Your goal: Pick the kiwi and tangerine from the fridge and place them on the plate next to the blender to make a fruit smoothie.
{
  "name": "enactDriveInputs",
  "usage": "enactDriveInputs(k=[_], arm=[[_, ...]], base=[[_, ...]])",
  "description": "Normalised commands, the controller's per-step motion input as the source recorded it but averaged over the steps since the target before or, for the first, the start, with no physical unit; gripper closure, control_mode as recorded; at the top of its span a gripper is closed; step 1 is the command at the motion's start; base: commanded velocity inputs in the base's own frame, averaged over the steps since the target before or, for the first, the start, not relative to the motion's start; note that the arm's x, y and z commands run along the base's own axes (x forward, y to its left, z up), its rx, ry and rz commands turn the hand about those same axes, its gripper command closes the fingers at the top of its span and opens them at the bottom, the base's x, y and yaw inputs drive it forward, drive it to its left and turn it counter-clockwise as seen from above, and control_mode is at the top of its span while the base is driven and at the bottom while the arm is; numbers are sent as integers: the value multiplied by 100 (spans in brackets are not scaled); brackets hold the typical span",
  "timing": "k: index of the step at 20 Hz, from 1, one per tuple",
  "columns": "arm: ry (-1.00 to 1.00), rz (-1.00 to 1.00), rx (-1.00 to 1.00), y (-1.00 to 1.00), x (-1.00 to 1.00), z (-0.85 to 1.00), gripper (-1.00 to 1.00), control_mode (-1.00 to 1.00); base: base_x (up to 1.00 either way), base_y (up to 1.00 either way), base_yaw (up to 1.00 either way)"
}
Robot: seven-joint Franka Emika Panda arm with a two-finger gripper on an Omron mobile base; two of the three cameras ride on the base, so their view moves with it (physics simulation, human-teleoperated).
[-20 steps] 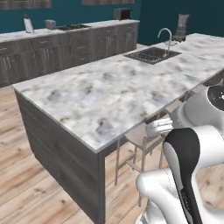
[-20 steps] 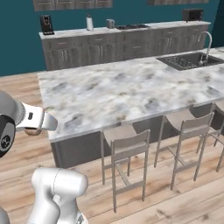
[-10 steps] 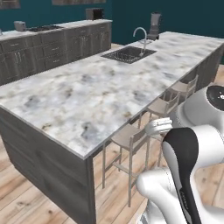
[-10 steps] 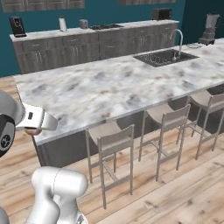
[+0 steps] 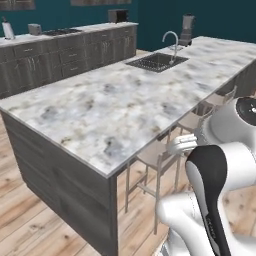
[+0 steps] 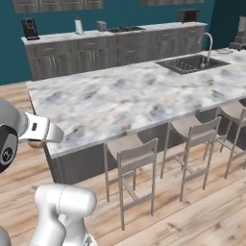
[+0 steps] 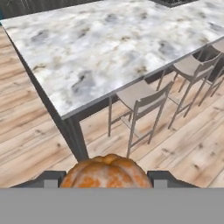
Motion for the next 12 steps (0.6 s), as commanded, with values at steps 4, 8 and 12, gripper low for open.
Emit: enactDriveInputs(k=[4,8,12], arm=[[0,0,0,0,0,0,100,100],[0,0,0,0,0,0,100,100],[0,0,0,0,0,0,100,100]], base=[[0,76,19],[8,83,19],[52,66,16]])
